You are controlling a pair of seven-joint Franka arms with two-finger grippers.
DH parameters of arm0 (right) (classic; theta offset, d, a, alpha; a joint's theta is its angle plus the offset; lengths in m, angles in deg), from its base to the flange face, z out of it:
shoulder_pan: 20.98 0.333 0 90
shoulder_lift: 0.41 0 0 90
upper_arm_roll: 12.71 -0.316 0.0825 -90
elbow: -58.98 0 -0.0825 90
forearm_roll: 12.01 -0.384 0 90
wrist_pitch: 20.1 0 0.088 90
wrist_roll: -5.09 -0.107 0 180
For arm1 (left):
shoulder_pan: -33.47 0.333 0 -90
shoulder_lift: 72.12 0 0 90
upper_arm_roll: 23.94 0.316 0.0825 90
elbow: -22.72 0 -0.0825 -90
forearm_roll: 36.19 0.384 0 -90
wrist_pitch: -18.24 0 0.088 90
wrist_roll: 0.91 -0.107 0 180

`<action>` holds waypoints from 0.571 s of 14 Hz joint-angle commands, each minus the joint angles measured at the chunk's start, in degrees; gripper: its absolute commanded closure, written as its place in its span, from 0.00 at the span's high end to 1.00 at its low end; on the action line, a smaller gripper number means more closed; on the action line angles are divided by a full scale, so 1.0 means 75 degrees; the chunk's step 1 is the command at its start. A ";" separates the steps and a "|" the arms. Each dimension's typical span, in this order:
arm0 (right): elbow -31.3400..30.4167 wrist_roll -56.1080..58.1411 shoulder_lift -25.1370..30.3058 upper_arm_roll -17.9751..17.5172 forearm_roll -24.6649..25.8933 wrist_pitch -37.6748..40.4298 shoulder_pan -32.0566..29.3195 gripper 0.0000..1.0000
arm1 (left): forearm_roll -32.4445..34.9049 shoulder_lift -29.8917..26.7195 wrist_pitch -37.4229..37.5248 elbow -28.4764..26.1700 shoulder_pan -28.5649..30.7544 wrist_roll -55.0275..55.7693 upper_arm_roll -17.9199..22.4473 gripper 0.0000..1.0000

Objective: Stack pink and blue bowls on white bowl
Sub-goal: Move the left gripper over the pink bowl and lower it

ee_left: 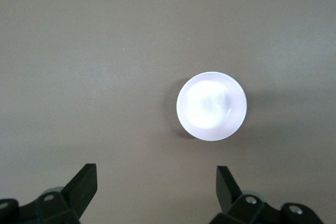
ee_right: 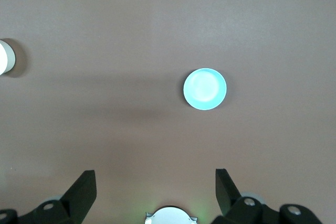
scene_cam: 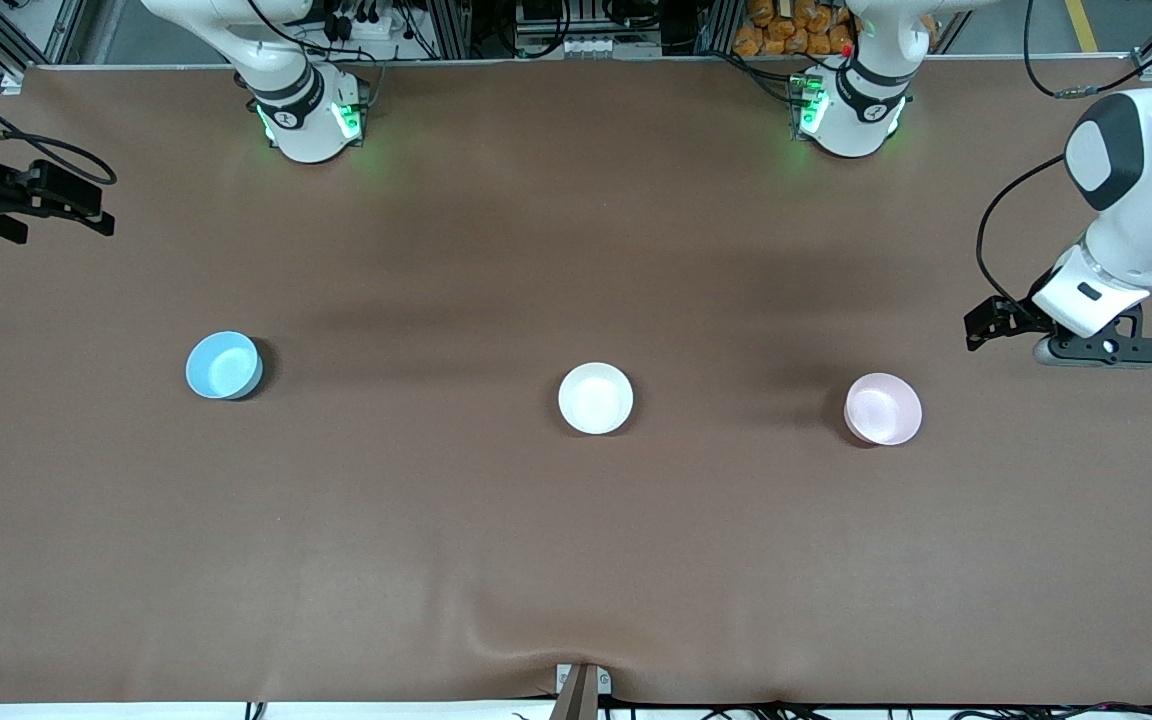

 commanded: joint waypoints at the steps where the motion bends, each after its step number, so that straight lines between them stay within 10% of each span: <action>1: 0.0121 0.0079 -0.0053 -0.0029 0.0068 0.0137 -0.0055 1.00 | -0.0106 0.0148 -0.0455 -0.0177 0.0232 -0.0413 -0.0043 1.00; 8: 0.0133 0.0079 -0.0053 -0.0029 0.0068 0.0137 -0.0055 1.00 | -0.0935 0.1307 -0.1990 -0.0471 0.0479 -0.0813 -0.0113 1.00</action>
